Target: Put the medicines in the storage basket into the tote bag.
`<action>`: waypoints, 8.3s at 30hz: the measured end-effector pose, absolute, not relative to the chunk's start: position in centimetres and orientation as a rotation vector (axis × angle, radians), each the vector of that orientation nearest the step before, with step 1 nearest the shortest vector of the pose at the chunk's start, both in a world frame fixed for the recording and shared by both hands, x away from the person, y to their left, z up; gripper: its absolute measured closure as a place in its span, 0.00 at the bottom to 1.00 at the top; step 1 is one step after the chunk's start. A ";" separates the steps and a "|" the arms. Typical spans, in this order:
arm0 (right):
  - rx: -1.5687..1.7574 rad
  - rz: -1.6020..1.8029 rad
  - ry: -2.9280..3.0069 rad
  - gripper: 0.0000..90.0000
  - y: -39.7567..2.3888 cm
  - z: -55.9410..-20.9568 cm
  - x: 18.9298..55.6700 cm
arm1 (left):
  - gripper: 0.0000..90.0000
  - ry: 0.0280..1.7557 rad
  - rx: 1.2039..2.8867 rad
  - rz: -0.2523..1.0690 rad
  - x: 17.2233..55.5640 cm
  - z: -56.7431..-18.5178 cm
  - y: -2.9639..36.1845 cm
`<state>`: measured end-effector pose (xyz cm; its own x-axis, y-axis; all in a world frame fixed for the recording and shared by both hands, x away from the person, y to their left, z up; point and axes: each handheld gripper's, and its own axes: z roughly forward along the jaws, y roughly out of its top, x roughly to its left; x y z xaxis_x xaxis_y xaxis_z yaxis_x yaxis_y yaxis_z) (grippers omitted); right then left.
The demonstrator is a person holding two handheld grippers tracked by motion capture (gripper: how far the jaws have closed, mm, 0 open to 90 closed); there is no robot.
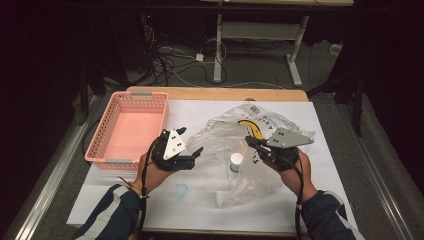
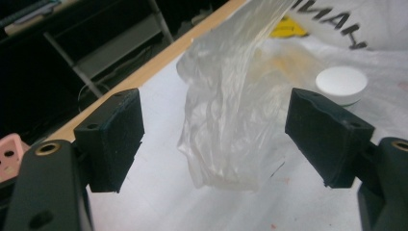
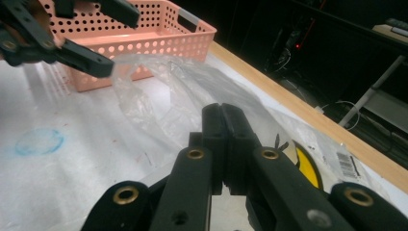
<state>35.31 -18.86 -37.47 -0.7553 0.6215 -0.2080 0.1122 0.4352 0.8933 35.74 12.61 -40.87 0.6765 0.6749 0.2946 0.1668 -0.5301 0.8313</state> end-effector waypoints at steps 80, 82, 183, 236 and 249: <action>0.386 1.042 1.961 1.00 -23.2 -36.8 30.6 | 0.96 0.710 1.914 0.759 36.6 -38.0 17.2; 0.398 1.046 1.951 1.00 -23.4 -36.8 30.8 | 0.96 0.712 1.915 0.764 36.7 -38.0 17.3; 0.883 1.011 1.667 1.00 -27.3 -27.7 47.1 | 0.62 0.800 1.732 0.885 47.4 -29.9 13.4; 0.868 1.150 1.789 0.25 -27.7 -28.4 45.1 | 0.68 0.814 1.997 0.847 47.1 -40.3 5.9; 0.805 1.173 1.786 0.21 -27.4 -29.4 41.8 | 0.47 0.737 1.950 0.806 45.3 -38.7 8.3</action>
<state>41.80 -27.44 -29.36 -0.4480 0.8447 -0.2928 0.0670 0.3583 0.9312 45.25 8.32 -38.75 0.6141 0.7488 0.2493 0.1809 -0.4411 0.8790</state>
